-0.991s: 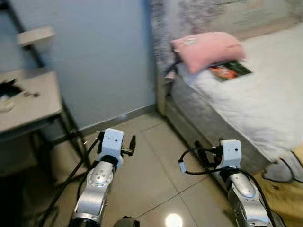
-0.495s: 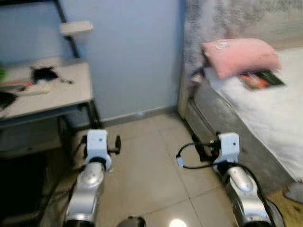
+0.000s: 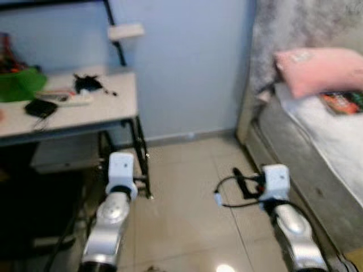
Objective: Clean up the room
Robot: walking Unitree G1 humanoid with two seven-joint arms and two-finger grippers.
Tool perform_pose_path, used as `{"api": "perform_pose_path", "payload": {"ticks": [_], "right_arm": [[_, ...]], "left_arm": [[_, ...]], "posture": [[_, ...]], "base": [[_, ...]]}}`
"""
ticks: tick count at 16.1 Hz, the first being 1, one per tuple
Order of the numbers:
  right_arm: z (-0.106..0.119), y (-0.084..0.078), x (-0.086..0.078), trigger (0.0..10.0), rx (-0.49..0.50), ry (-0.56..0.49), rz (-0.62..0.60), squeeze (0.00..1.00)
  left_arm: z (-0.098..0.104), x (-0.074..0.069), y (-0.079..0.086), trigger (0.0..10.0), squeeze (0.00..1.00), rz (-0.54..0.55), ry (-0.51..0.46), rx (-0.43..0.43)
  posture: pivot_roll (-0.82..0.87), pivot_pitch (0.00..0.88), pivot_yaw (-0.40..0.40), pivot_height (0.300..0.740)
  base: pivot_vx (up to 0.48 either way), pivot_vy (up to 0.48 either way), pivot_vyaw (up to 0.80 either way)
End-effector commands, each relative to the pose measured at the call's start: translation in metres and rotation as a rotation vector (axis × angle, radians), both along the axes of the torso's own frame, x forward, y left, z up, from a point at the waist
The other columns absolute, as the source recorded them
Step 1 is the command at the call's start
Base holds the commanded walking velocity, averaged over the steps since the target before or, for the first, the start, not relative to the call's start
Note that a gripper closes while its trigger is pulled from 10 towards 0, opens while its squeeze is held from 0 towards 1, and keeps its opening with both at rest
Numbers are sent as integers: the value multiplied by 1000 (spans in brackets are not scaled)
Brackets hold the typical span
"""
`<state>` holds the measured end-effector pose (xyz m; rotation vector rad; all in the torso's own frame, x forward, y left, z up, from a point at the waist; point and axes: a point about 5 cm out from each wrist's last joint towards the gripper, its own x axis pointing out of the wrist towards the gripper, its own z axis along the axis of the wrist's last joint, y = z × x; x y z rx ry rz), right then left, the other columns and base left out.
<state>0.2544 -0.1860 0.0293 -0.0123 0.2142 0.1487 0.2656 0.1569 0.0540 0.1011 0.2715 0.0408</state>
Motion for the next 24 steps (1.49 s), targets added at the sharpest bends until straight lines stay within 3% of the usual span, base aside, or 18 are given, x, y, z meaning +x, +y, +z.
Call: {"api": "perform_pose_path", "payload": {"ticks": [1, 3, 7, 9, 10, 16, 21, 24], "right_arm": [[2, 6, 4, 10000, 30, -10, -6, 0], [8, 9, 6, 10000, 76, -43, 12, 0], [13, 13, 12, 10000, 67, -62, 42, 0], [14, 14, 14, 10000, 63, -67, 46, 0], [14, 14, 15, 10000, 52, -68, 41, 0], [8, 16, 10, 10000, 40, -50, 27, 0], [9, 15, 10, 10000, 37, -57, 28, 0], [9, 17, 10, 10000, 34, -57, 46, 0]], "left_arm": [[2, 2, 7, 10000, 0, 31, -4, 8], [10, 1, 7, 10000, 0, 58, -75, -62], [20, 8, 9, 10000, 0, 70, -131, -55], [19, 8, 6, 10000, 0, 36, -134, -12], [18, 9, 6, 10000, 0, 27, -126, -42], [19, 18, 9, 10000, 0, -66, -122, -26], [14, 19, 12, 10000, 0, -44, -110, 25], [14, 18, 13, 10000, 0, -38, -121, 6]], "posture": [[-143, 0, 70, 740], [-140, 0, 66, 740], [-134, 0, 57, 740], [-135, 0, 56, 740], [-137, 0, 56, 740], [-151, 0, 74, 740], [-147, 0, 69, 740], [-144, 0, 65, 740]], "base": [[0, 0, 0], [0, 0, 0], [0, 0, 708], [0, 0, 656], [0, 0, 663], [461, 0, -133], [246, 0, 0], [475, 0, 0]]}}
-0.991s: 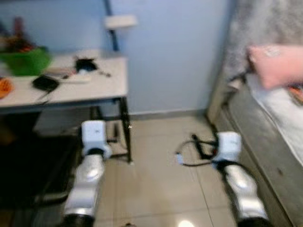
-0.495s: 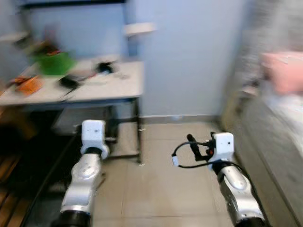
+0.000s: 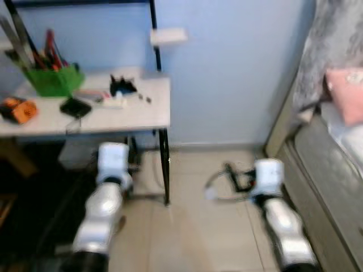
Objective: Clean up the room
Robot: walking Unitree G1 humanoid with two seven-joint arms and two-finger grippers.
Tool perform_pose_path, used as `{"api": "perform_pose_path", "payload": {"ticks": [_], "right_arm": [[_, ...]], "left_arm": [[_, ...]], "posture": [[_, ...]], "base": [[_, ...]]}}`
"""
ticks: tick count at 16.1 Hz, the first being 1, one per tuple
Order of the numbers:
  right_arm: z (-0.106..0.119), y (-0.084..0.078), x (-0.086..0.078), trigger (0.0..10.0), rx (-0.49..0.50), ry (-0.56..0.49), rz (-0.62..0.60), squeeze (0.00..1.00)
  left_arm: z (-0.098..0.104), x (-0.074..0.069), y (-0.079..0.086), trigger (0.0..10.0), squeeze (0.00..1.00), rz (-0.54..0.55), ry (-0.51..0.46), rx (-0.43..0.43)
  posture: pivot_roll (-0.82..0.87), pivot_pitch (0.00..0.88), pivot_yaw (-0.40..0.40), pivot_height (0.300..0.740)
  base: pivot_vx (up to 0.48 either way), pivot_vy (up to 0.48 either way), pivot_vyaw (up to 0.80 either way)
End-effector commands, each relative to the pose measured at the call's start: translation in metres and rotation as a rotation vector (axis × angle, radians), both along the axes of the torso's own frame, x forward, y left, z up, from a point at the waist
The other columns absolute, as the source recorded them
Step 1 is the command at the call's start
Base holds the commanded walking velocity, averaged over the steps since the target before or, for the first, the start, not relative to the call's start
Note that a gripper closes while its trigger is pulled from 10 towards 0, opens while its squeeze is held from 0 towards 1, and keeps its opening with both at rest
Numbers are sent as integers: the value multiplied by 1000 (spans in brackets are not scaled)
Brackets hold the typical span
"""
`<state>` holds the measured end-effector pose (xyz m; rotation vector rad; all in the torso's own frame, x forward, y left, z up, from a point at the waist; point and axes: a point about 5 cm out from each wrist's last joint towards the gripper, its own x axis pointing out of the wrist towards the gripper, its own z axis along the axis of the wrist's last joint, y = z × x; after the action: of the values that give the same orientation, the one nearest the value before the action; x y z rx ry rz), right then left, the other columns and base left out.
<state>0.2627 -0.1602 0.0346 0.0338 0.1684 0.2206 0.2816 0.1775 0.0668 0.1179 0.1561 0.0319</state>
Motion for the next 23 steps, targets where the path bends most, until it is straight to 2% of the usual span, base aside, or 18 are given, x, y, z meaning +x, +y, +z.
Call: {"api": "perform_pose_path", "payload": {"ticks": [1, 4, 5, 6, 7, 10, 20, 22, 23], "right_arm": [[3, -9, 1, 10000, -22, -14, -19, 0], [2, -10, 1, 10000, -25, -11, -24, 0], [1, -12, 0, 10000, -35, -3, -40, 0], [-4, -19, -3, 10000, -88, 30, -72, 0], [-6, -23, -6, 10000, -74, 39, -88, 0], [-10, -21, -6, 10000, -99, 65, -95, 0], [-10, -21, -6, 10000, -99, 65, -95, 0], [-2, -13, 10, 10000, -40, 38, -100, 0], [-3, -9, 10, 10000, -32, 46, -96, 0]], "left_arm": [[0, 1, -9, 10000, 0, -22, -2, -15], [-3, 0, -10, 10000, 0, -26, 13, -28], [-8, -4, -10, 10000, 0, -24, 22, -56], [-14, -14, -13, 10000, 0, -50, 38, -68], [-18, -20, -15, 10000, 0, -70, 45, -80], [-15, -15, -16, 10000, 0, -81, 23, -86], [-15, -15, -16, 10000, 0, -81, 23, -86], [-20, 2, -31, 10000, 0, -149, 60, -34], [-18, 5, -33, 10000, 0, -181, 61, 5]], "posture": [[-146, 0, 65, 740], [-149, 0, 67, 740], [-150, 0, 66, 740], [-151, 0, 64, 740], [-149, 0, 64, 740], [-149, 0, 64, 740], [-149, 0, 64, 740], [-181, 0, 78, 740], [-191, 0, 87, 740]], "base": [[465, 0, 0], [300, 0, 0], [0, 0, 0], [0, 0, 0], [0, 0, 0], [0, 0, 0], [0, 0, 0], [0, 0, 0], [0, 0, 0]]}}
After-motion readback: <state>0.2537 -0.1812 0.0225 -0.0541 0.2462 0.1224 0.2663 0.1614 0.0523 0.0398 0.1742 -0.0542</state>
